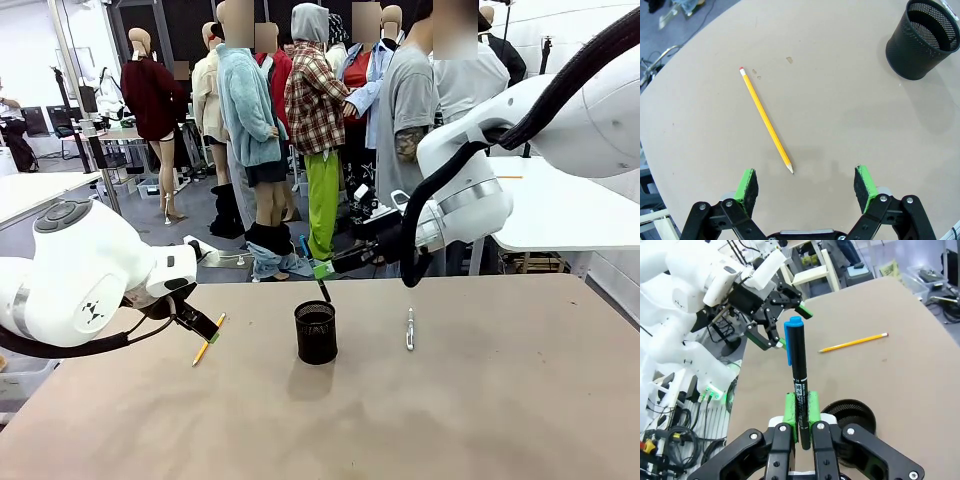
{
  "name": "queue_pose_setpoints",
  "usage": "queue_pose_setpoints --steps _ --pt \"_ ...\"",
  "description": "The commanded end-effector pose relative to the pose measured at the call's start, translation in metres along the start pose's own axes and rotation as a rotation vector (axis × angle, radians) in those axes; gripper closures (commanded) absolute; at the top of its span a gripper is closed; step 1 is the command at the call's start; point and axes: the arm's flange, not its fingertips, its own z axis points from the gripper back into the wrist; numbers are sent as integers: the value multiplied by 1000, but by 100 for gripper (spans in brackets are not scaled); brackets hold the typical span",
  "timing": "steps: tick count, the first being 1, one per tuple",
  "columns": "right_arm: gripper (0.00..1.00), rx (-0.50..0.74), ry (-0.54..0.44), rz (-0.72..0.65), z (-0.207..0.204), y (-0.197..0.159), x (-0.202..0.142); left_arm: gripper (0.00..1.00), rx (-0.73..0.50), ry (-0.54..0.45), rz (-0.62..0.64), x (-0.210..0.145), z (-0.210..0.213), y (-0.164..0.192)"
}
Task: Place the pens into the pen holder.
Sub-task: Pick up a writing instrument from the table and place it into the Pen holder.
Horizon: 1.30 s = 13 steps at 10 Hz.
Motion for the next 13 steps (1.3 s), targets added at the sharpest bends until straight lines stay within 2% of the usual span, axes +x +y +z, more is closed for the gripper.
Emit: queue_pose_setpoints --steps 1,2,4,8,10,13 --pt "100 5 3 -4 -5 -1 -3 0 0 -1 4 -1 1 2" --pt "100 47 -38 78 -12 12 0 0 0 -1 4 -1 1 2" --pt "100 87 -48 161 -30 2 0 0 0 -1 4 -1 1 2" --pt "100 139 -28 149 -51 -28 -16 0 0 -1 4 -1 1 2" --pt "100 152 -25 211 -54 -35 -26 0 0 -1 4 -1 1 2" --pt "100 132 0 220 -56 -43 -33 0 0 -1 4 -1 1 2"
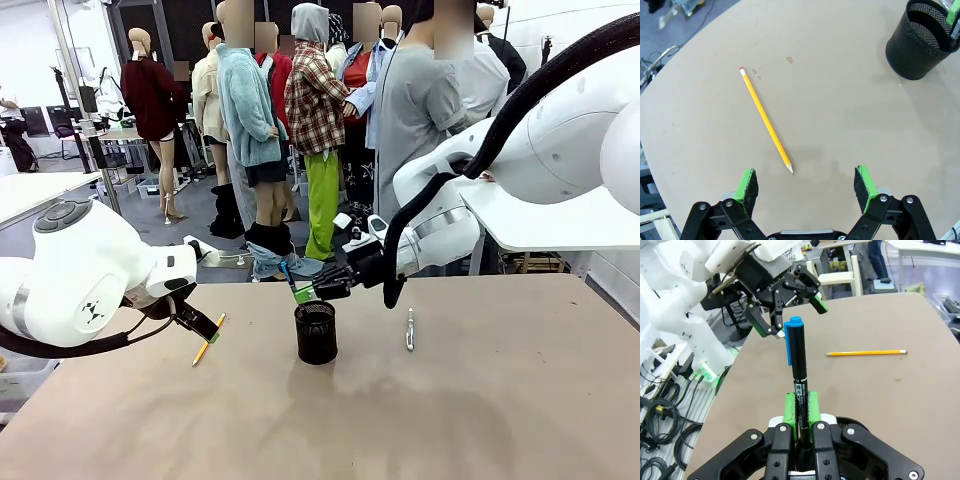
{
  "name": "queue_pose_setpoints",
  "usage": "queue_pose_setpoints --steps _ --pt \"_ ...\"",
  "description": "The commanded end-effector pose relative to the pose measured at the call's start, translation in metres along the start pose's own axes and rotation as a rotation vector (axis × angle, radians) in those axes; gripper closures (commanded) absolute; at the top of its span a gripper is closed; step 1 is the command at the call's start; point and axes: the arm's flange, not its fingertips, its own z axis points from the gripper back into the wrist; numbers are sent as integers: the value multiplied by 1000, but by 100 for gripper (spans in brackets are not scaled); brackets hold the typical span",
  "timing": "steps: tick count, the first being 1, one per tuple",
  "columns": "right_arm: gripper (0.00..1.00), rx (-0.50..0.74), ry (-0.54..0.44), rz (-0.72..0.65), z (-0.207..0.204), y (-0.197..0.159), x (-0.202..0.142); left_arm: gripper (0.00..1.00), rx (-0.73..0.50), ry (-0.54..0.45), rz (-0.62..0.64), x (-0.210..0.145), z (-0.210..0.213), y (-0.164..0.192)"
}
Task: Place the pens into the pen holder.
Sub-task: Pick up a writing instrument from the table and place it into the Pen holder.
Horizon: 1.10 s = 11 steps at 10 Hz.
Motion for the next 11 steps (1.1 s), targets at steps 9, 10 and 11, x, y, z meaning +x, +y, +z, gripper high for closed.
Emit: queue_pose_setpoints --steps 9,10,11 --pt "41 10 4 46 14 -6 -4 0 0 -1 4 -1 1 2" --pt "41 -9 0 52 21 -2 -1 0 0 -1 4 -1 1 2" --pt "41 -43 14 67 34 4 8 0 0 -1 4 -1 1 2"
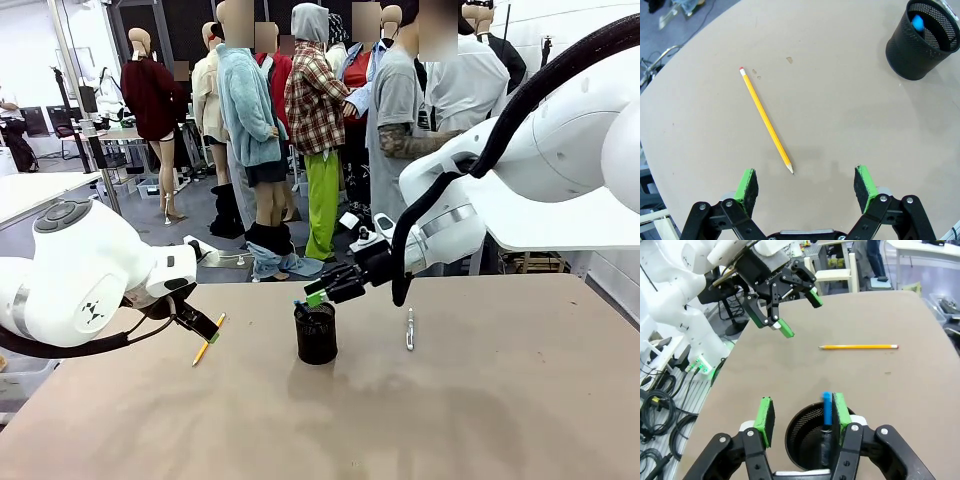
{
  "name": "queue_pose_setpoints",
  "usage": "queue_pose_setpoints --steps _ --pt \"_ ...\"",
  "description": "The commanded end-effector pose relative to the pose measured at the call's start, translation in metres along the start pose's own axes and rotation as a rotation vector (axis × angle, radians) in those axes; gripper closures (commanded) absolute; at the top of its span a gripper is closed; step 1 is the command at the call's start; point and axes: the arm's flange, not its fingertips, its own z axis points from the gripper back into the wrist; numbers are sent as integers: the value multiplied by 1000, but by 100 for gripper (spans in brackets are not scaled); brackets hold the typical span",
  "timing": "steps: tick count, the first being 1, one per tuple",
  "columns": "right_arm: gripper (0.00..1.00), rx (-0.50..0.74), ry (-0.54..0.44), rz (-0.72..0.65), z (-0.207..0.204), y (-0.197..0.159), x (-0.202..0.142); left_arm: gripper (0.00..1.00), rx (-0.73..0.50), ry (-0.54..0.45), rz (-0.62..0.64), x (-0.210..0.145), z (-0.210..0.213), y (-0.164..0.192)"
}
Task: Place the pens into the pen holder.
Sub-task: Pick up a writing instrument from the table and place it into the Pen holder.
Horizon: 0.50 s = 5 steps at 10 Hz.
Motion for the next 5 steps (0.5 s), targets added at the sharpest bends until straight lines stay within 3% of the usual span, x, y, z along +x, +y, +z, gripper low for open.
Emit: queue_pose_setpoints --steps 1,5 --pt "41 -75 12 65 31 15 23 0 0 -1 4 -1 1 2" --pt "41 -292 95 49 95 45 55 0 0 -1 4 -1 1 2"
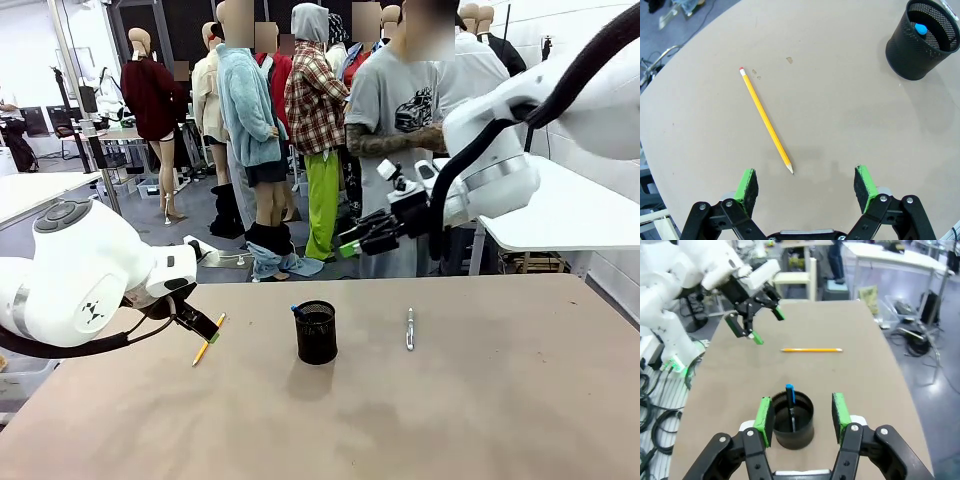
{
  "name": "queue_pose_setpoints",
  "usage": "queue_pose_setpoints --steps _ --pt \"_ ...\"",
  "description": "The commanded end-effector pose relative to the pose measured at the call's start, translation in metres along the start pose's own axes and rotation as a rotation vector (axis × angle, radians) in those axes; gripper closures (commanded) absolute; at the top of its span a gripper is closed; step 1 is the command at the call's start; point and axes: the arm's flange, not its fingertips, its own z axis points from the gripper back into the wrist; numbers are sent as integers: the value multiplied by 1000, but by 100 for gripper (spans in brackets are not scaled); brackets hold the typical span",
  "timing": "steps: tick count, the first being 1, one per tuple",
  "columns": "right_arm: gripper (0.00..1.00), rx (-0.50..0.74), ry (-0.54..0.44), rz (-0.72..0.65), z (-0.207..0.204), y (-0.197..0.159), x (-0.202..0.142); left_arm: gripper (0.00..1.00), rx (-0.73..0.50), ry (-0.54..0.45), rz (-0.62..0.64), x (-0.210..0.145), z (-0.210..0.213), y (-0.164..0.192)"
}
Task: Place the pens into the pen holder.
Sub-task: Pick up a writing instrument from the table and place it into the Pen holder.
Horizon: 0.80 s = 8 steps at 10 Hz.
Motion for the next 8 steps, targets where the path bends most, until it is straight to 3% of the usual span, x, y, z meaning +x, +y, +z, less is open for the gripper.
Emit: queue_pose_setpoints --steps 1,3,6,8 --pt "41 -123 112 -75 16 16 -2 0 0 -1 5 -1 1 2" --pt "41 -231 328 -285 27 12 3 0 0 -1 5 -1 1 2" --pt "41 -311 722 -550 6 -15 5 0 0 -1 5 -1 1 2" --pt "41 -309 860 -678 -14 -29 3 0 0 -1 5 -1 1 2"
